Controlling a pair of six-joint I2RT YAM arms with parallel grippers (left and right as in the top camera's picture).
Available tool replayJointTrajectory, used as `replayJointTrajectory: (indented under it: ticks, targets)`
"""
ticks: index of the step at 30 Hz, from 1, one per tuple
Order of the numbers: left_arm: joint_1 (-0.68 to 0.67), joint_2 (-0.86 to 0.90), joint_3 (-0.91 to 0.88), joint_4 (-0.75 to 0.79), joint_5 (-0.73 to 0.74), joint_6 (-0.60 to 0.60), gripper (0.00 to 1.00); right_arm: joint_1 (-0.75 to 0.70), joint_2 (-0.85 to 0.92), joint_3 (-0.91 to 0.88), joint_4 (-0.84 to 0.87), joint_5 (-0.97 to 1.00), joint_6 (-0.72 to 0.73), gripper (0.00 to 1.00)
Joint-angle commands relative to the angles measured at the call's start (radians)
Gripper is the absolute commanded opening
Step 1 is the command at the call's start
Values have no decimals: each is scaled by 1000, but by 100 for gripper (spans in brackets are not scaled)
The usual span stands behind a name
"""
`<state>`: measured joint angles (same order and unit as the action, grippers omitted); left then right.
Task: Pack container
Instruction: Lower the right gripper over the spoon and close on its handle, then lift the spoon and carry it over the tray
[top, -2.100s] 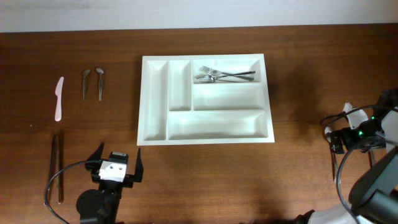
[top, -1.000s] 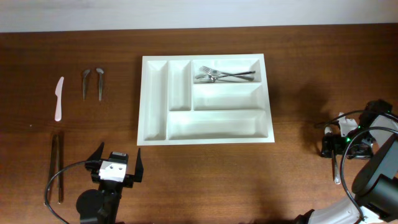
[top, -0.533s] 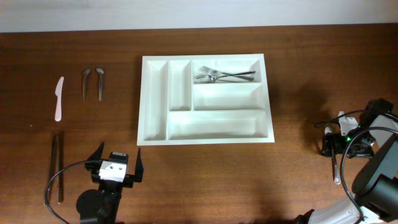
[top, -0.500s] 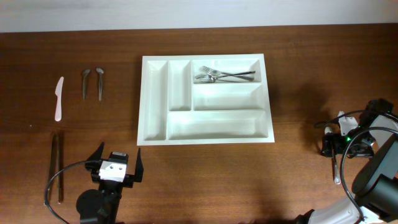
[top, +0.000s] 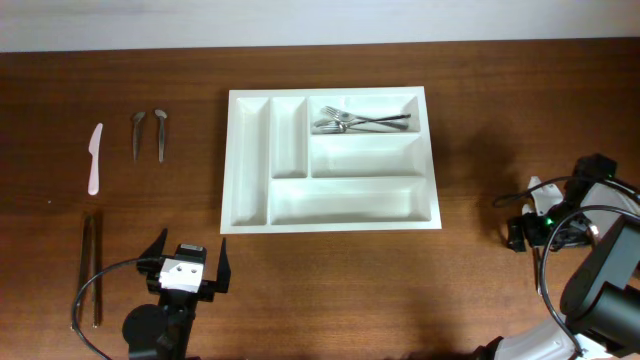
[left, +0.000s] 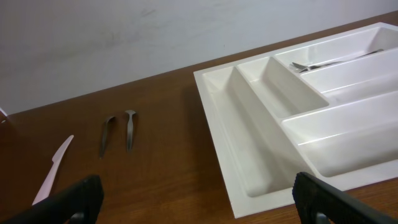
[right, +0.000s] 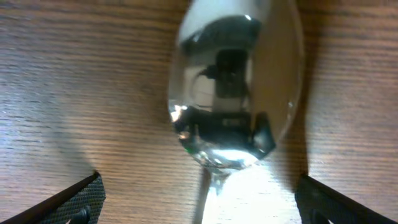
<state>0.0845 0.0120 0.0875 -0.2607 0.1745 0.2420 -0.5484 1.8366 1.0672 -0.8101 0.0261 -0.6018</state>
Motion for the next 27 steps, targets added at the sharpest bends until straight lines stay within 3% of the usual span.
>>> replayJointTrajectory:
  ticks: [1, 8, 10, 13, 15, 27]
  targets:
    - [-6, -2, -5, -1, -7, -3, 99, 18, 38, -46, 18, 17, 8, 99]
    - [-6, -2, -5, -1, -7, -2, 99, 16, 38, -46, 18, 16, 8, 98]
    - [-6, -2, -5, -1, -7, -3, 99, 16, 38, -46, 16, 16, 8, 92]
    - [-6, -2, -5, -1, -7, -3, 99, 16, 38, -46, 14, 17, 8, 67]
    - [-6, -2, -5, -1, -7, -2, 99, 16, 38, -46, 13, 17, 8, 58]
    - [-6, -2, -5, -1, -7, -3, 99, 16, 38, -46, 0, 114, 9, 36]
